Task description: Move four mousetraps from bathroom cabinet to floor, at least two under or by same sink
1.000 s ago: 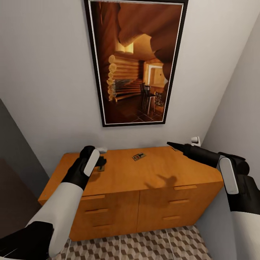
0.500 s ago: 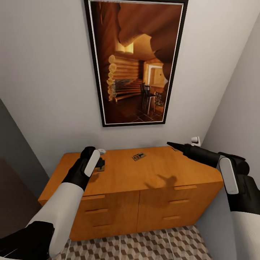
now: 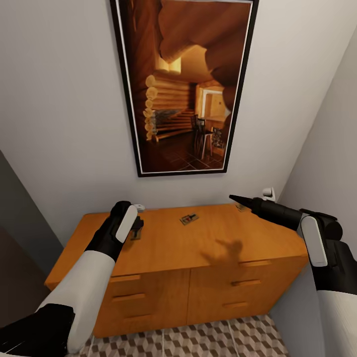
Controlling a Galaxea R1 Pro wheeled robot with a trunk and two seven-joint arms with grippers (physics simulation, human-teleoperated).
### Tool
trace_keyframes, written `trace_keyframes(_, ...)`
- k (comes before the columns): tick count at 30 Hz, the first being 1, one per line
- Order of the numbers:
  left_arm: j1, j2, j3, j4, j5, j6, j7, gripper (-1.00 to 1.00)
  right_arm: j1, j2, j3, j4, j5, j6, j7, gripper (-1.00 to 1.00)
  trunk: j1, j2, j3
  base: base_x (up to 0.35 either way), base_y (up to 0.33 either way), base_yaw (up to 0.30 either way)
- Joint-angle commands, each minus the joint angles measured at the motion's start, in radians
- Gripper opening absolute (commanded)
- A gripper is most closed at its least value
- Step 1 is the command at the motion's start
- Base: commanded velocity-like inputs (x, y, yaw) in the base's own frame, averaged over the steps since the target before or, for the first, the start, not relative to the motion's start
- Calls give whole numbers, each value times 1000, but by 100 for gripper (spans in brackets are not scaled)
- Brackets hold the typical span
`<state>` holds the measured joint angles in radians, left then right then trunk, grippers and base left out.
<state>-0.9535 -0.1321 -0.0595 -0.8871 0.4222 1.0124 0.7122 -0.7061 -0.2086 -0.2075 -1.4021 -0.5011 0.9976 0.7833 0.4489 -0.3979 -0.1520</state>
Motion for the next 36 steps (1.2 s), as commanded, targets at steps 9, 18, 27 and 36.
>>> trace_keyframes(9,-1,0,-2,-1,10,3,11,100,-1,0,-1,0,4,4,6,100,1,-2,-2,194,-61,0)
trace_keyframes(18,-1,-5,-3,-1,10,3,12,100,-1,0,-1,0,4,4,5,100,1,-2,-2,32,-8,0)
trace_keyframes(27,-1,-6,-2,2,10,3,12,100,-1,0,-1,0,4,4,5,100,1,-2,-2,4,-1,0)
trace_keyframes(36,-1,-2,-1,9,10,3,12,100,-1,0,-1,0,4,4,5,100,1,-2,-2,0,0,0)
